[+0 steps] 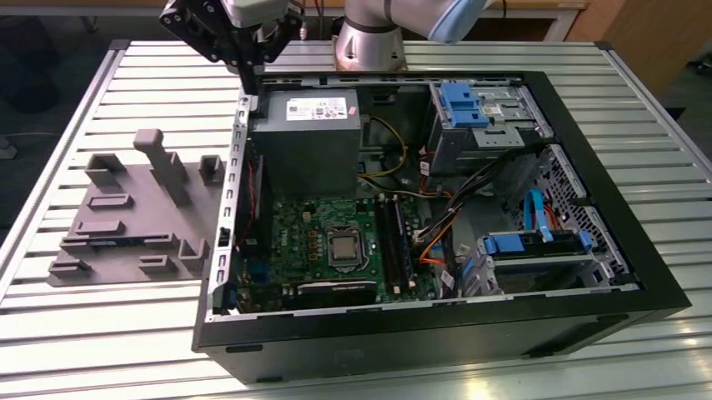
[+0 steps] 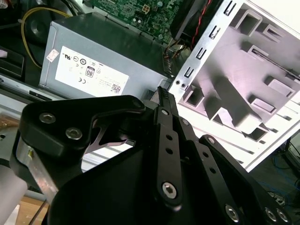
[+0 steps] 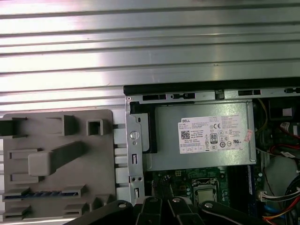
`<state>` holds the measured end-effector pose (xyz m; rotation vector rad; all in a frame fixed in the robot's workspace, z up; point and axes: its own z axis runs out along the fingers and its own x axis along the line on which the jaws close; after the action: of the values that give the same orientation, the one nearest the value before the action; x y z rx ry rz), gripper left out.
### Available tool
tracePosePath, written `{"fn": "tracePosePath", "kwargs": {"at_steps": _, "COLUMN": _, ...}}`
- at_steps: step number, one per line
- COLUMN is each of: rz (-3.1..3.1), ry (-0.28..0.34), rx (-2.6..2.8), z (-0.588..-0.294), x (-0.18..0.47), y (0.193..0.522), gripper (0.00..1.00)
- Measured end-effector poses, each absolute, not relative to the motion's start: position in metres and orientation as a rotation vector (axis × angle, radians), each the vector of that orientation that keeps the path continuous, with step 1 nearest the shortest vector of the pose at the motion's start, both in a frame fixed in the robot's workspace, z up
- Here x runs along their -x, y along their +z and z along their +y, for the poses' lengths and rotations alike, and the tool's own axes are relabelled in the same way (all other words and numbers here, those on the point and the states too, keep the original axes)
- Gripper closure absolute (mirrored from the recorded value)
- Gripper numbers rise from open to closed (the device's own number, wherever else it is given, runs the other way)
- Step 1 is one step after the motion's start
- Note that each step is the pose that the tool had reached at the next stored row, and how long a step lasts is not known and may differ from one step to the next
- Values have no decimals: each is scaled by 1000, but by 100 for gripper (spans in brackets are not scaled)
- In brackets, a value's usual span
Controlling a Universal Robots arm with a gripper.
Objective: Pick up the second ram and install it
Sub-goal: 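Reach for the second ram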
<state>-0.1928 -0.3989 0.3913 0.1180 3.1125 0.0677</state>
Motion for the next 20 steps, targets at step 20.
{"fn": "tracePosePath", "kwargs": {"at_steps": 20, "rz": 3113, "ry": 68, "rx": -118, "z": -399, "x": 203, "y": 391, "gripper": 89}}
